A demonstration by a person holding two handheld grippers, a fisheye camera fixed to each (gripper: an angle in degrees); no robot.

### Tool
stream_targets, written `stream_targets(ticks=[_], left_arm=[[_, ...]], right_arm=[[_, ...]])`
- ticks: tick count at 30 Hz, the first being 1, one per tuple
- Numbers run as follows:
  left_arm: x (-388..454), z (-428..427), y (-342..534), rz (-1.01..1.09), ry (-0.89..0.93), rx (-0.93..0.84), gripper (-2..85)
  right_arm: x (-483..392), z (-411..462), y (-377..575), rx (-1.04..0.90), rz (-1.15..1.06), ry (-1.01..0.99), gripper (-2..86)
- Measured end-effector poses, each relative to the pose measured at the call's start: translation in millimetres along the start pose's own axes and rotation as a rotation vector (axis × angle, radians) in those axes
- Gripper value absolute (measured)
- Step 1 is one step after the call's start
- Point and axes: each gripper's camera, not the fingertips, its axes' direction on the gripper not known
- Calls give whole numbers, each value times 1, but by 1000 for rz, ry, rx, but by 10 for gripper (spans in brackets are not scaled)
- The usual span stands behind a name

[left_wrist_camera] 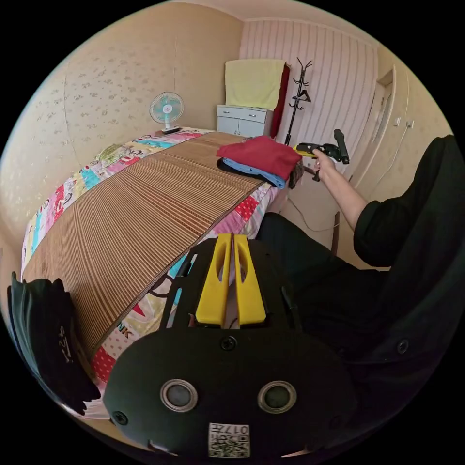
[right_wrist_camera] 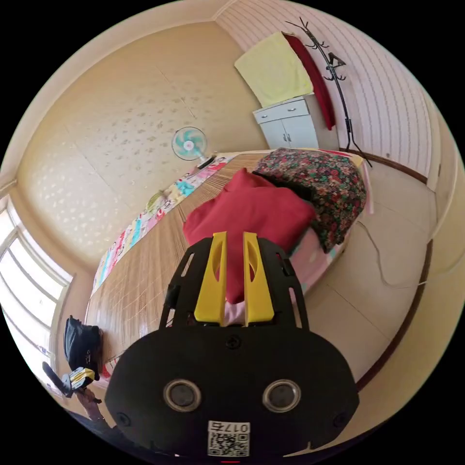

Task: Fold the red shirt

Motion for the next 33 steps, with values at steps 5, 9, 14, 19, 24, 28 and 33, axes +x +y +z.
stream_targets(ticks=[5, 9, 14, 19, 24, 28, 33], left_arm=[[-8, 3, 12, -89, -39, 16, -9], [-38, 13, 30, -186, 163, 50, -9], [-68, 22, 43, -268, 247, 31, -10], [-99, 14, 54, -331, 294, 62, -10], [-122, 7, 65, -342, 370, 104, -10], [-138, 8, 74, -374, 404, 123, -10], [-155, 11, 83, -415, 446, 127, -10]], right_arm=[[0, -6, -58, 61, -75, 125, 85], [17, 37, -106, -175, -109, 155, 112], [9, 52, -103, -247, -98, 108, 66], [-83, -35, -86, -55, -271, -216, 33], [-190, -97, -52, -121, -611, -660, 29], [-250, -84, 31, -298, -756, -714, 30], [-267, -15, 129, -633, -601, -759, 30]])
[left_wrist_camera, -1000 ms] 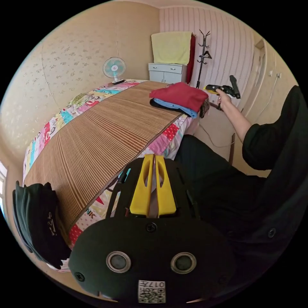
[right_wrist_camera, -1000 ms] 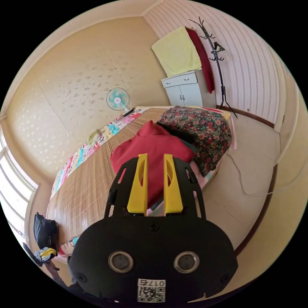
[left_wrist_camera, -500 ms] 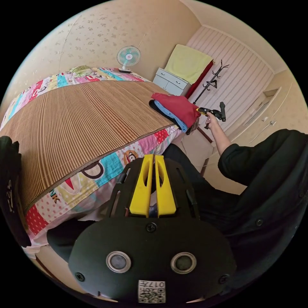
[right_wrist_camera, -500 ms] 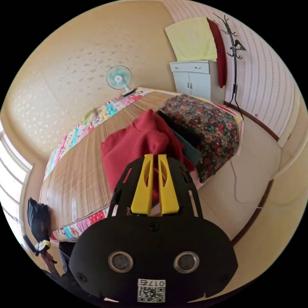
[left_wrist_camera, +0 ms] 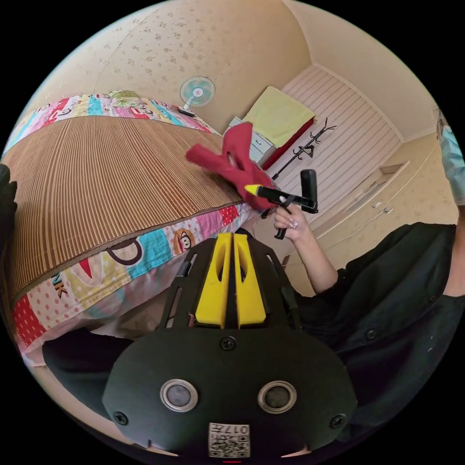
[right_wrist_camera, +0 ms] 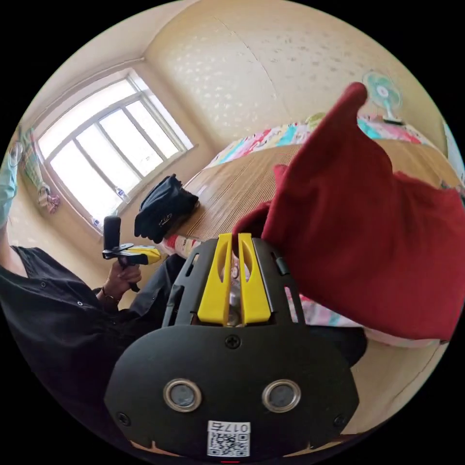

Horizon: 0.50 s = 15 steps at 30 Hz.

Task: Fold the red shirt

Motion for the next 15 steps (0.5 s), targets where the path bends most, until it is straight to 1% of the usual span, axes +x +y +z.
stream_targets(ticks=[2, 3, 4, 6, 8, 10, 13, 14, 15], left_arm=[[-7, -2, -1, -14, 2, -10, -10], [-11, -5, -1, -22, -1, -11, -10], [-15, -8, -2, -26, -3, -9, -10], [-20, -13, -3, -32, -8, -1, -10], [-25, -18, -5, -40, -11, 4, -10], [-33, -24, -6, -63, -8, 12, -10], [-40, -33, -7, -78, -9, 29, -10], [-41, -35, -7, -81, -14, 30, -10], [-44, -37, -6, -88, -24, 28, -10]], right_arm=[[5, 28, 12, -26, 59, -111, 30], [3, 41, 15, -38, 72, -197, 30], [-4, 55, 13, -71, 55, -263, 30], [-22, 73, 6, -120, 4, -318, 30], [-44, 92, -4, -216, -63, -324, 30], [-62, 110, -18, -360, -120, -250, 31], [-68, 90, -35, -368, -190, -229, 35], [-66, 80, -39, -347, -196, -233, 36], [-57, 58, -50, -282, -188, -211, 40]])
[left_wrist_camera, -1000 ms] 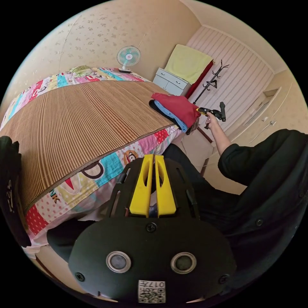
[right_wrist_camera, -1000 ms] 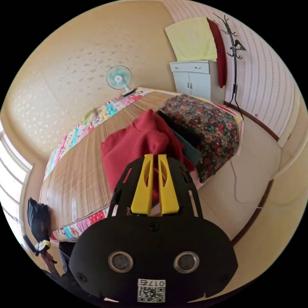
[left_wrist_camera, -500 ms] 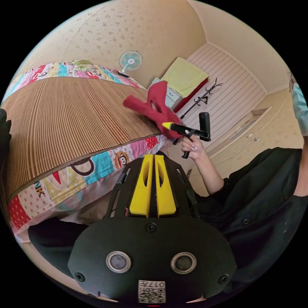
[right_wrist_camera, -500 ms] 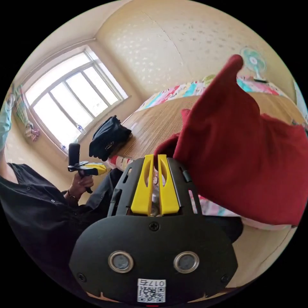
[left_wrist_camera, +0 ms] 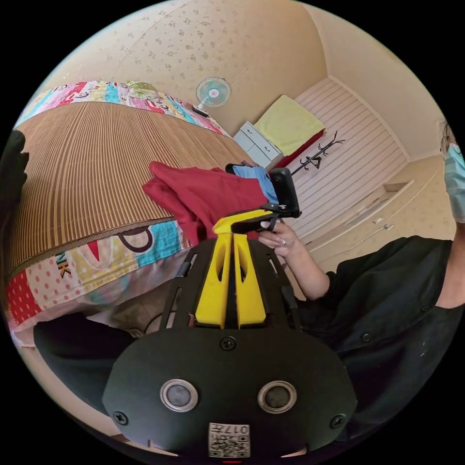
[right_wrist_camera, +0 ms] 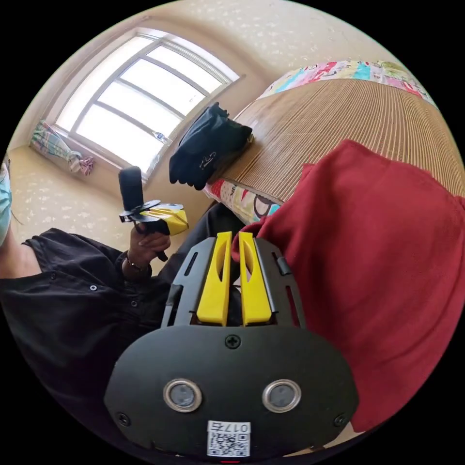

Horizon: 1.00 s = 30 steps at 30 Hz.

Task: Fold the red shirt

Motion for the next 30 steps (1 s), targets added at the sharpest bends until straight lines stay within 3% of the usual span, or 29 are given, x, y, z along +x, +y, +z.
stream_targets(ticks=[4, 8, 9, 17, 23, 30], left_arm=[[-13, -2, -2, -27, 0, -11, -10], [-18, 3, -9, -46, 26, -17, -10], [-17, 5, -13, -42, 32, -18, -10], [-15, 19, -32, -52, 17, -47, -9], [-27, 39, -63, -80, -77, -79, 6], [-40, 79, -208, -34, -186, -94, 79]], right_arm=[[59, -93, -5, 198, 184, 318, 78], [138, -102, 0, 74, 436, 687, 128], [157, -83, 3, -46, 455, 694, 126], [70, -53, 70, 51, 219, 697, 36], [50, -34, 128, -16, 299, 610, 25], [35, -25, 153, 84, 402, 574, 24]])
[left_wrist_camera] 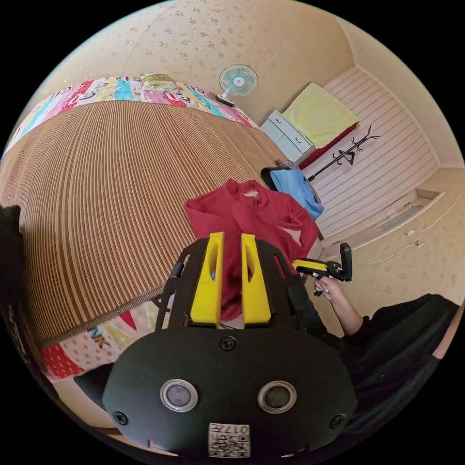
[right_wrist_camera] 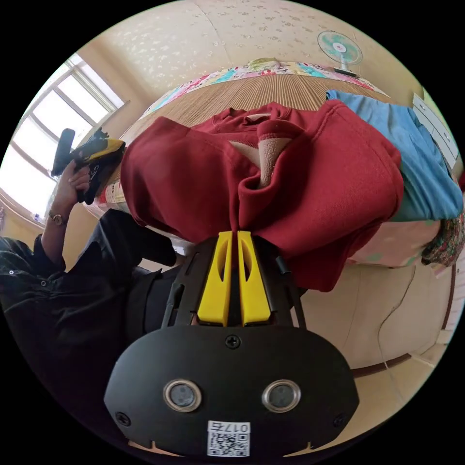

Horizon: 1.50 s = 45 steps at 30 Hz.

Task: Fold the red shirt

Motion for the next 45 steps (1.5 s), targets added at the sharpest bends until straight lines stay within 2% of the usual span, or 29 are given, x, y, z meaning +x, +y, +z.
stream_targets(ticks=[2, 4, 7, 8, 9, 12, 15, 19, 23, 30, 35, 37, 41, 43, 45], left_arm=[[-3, 22, -38, 2, -24, -31, 89], [-13, 68, -76, -54, -93, -159, 101], [-17, 129, -93, -49, -187, -363, 117], [-15, 135, -91, -28, -228, -367, 111], [-5, 138, -83, 30, -313, -315, 98], [8, 138, -58, 10, -353, -179, 91], [14, 135, -38, -76, -348, -101, 82], [31, 136, -7, -53, -373, -18, 69], [35, 133, 11, -38, -343, 35, 65], [34, 132, 18, 41, -297, 51, 64], [36, 131, 15, 121, -311, 45, 64], [30, 128, 11, 92, -280, 43, 64], [8, 116, 3, 7, -141, 12, 66], [4, 109, -8, -29, -87, -78, 76], [11, 106, -21, 5, -124, -188, 87]], right_arm=[[2, -3, 2, 10, 50, -47, 24], [-1, -5, 9, 22, 103, -98, 24], [-10, -12, 15, 11, 146, -137, 23], [-13, -15, 16, 11, 139, -135, 23], [-18, -22, 20, 16, 119, -119, 22], [-31, -48, 37, 97, 80, -78, 18], [-35, -75, 56, 205, 94, -72, 14], [-39, -118, 53, 282, 134, -110, 19], [-65, -143, 21, 313, 111, 28, 34], [-122, -107, -148, 118, -5, 322, 85], [-144, -45, -278, -69, -185, 421, 107], [-125, -8, -329, -168, -138, 481, 114], [-83, 31, -372, -267, -4, 512, 121], [-59, 64, -375, -377, 88, 558, 119], [-52, 85, -366, -405, 133, 551, 115]])
